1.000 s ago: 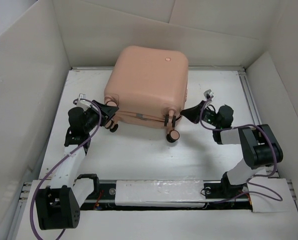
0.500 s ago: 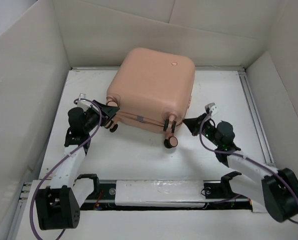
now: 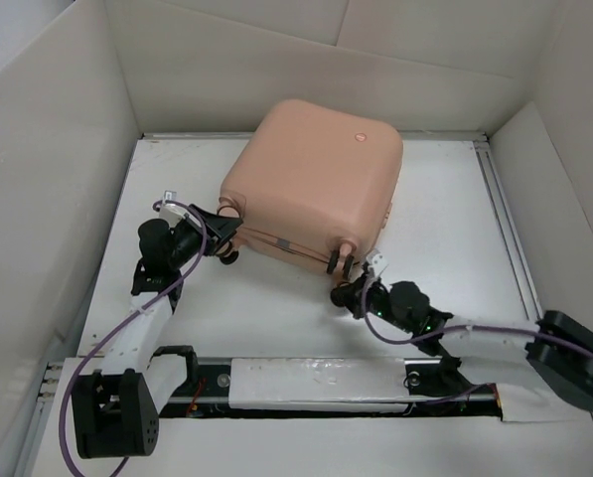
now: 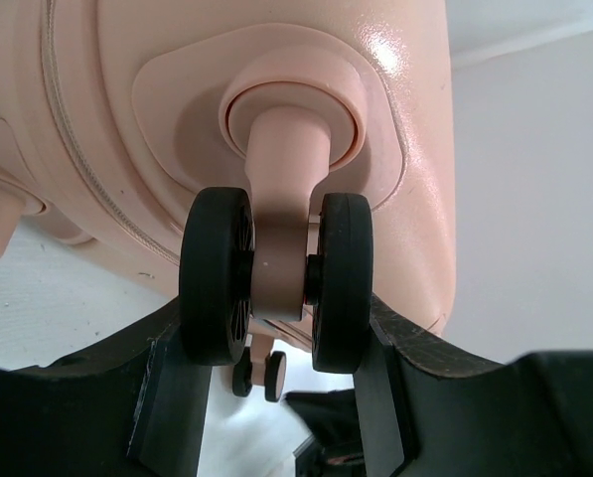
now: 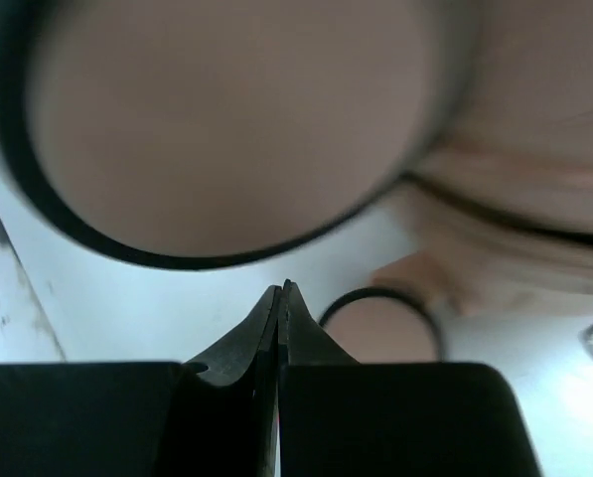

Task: Pack the luggage

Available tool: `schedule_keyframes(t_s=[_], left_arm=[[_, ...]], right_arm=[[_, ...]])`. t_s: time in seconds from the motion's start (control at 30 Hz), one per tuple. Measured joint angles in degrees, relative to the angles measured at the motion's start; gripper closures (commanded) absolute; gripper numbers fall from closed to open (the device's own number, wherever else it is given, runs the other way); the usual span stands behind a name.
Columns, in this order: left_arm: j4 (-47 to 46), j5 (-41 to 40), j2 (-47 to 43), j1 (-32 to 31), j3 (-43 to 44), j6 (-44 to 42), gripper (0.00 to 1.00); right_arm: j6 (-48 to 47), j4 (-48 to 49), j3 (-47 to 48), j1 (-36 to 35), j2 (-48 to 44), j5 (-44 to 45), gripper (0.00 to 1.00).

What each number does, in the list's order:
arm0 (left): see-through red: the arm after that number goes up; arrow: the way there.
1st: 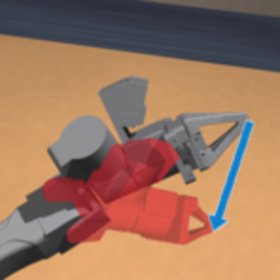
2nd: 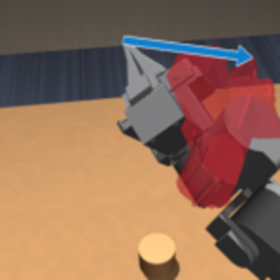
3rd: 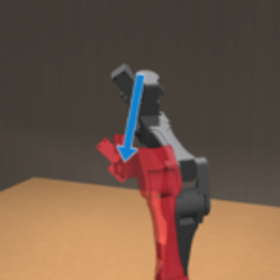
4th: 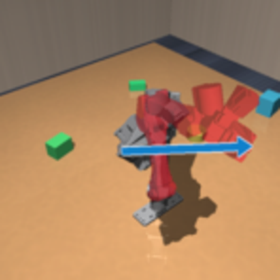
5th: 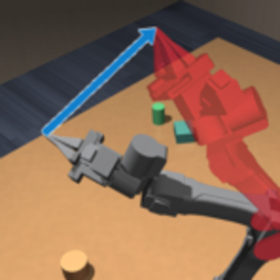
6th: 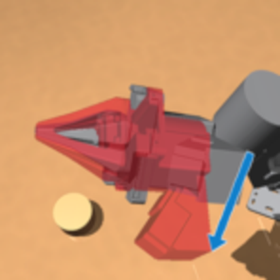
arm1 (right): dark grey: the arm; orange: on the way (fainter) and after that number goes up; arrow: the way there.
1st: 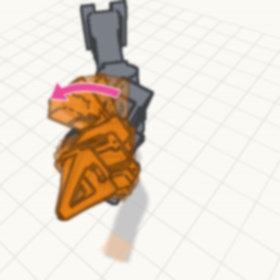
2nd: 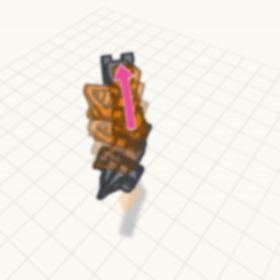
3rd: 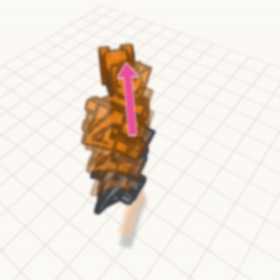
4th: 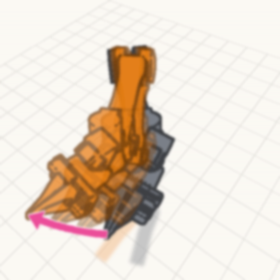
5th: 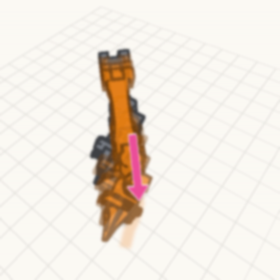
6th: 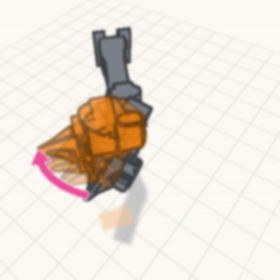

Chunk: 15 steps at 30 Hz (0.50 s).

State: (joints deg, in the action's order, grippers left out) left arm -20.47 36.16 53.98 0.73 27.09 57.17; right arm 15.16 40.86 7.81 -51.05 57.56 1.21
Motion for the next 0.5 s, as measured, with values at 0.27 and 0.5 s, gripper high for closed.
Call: schedule_keyframes(t_s=[0.27,0.5], left_arm=[[-0.52,-0.11,-0.26,0.02,-0.42,0.33,1.0],[-1.01,0.76,-0.48,-0.2,-0.87,0.37,1.0]], right_arm=[[0.24,9.2,7.5,-15.74,24.09,7.08,1.0],[3.48,11.21,5.14,-21.53,19.43,20.5,0.94]])
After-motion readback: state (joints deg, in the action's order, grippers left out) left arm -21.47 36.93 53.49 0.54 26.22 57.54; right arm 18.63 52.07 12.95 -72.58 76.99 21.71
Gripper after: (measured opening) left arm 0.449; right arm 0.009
